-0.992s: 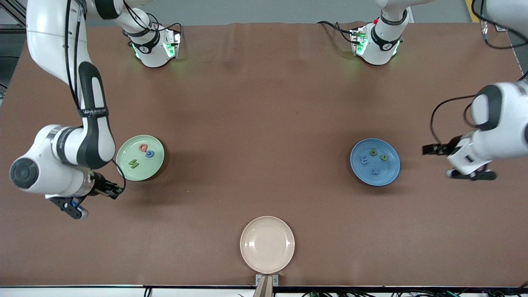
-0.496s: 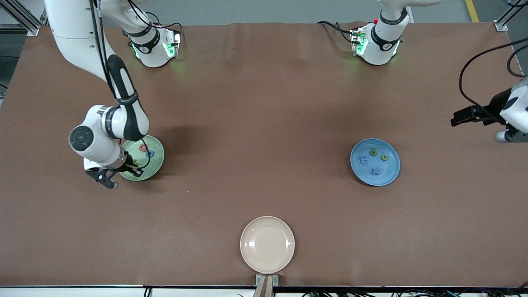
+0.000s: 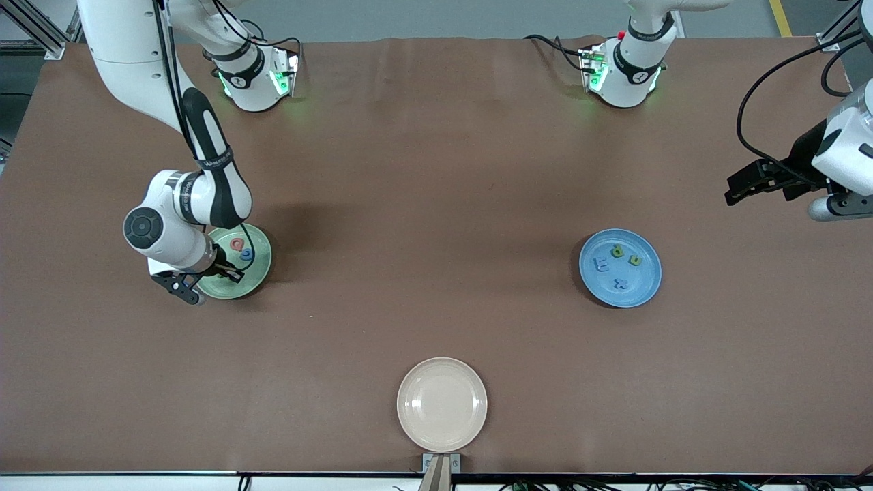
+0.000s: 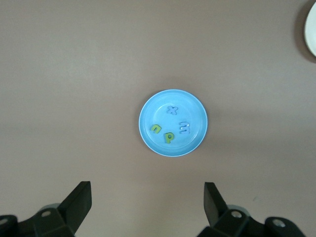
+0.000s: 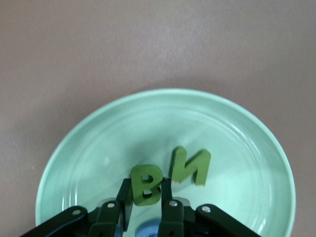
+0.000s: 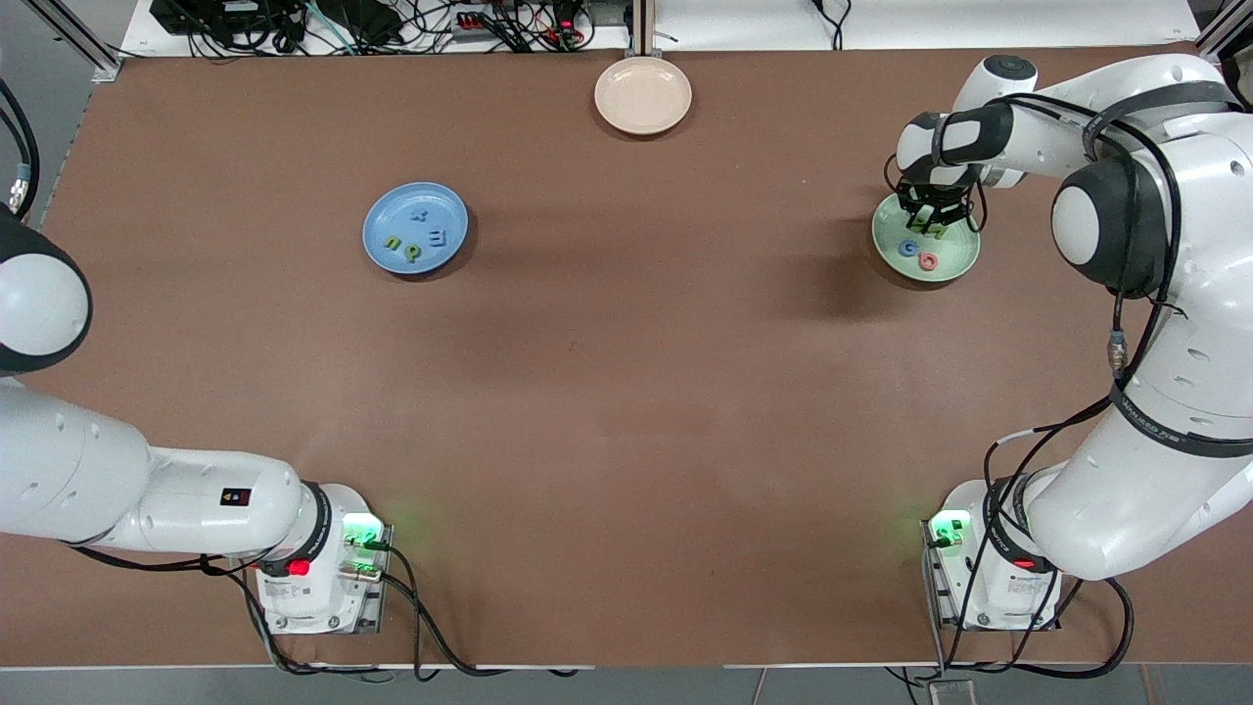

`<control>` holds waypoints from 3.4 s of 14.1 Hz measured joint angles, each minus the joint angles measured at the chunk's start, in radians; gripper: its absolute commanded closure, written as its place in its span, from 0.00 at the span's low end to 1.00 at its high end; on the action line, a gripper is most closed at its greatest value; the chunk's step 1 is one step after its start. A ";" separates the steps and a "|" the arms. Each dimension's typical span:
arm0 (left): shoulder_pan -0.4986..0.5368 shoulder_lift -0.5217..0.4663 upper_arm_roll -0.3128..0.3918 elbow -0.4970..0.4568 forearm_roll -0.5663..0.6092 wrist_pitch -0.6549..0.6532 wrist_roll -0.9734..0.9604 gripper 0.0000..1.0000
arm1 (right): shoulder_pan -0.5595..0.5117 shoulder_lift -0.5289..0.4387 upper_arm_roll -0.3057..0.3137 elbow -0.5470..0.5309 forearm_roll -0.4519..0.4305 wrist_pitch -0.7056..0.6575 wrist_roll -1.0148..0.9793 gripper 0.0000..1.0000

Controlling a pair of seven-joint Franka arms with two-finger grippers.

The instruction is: Sort upper and lower case letters into plates

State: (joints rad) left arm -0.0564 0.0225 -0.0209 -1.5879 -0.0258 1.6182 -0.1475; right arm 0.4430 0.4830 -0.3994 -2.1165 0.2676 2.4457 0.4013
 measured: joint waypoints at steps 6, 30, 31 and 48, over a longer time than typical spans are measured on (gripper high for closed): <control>0.038 -0.008 -0.001 0.032 0.000 -0.001 0.022 0.00 | -0.007 -0.134 -0.052 0.246 -0.076 -0.380 -0.059 0.00; 0.044 -0.029 -0.013 0.076 0.000 -0.007 0.029 0.00 | -0.182 -0.166 -0.031 0.735 -0.131 -0.855 -0.412 0.00; 0.043 -0.029 -0.015 0.077 0.000 -0.007 0.029 0.00 | -0.209 -0.182 0.010 0.736 -0.132 -0.871 -0.412 0.00; 0.050 -0.029 -0.004 0.079 0.000 -0.044 0.028 0.00 | -0.458 -0.416 0.350 0.564 -0.242 -0.894 -0.415 0.00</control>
State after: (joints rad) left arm -0.0069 -0.0061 -0.0253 -1.5092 -0.0259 1.5739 -0.1192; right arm -0.0153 0.0671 -0.0490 -1.5524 0.0258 1.5517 -0.0141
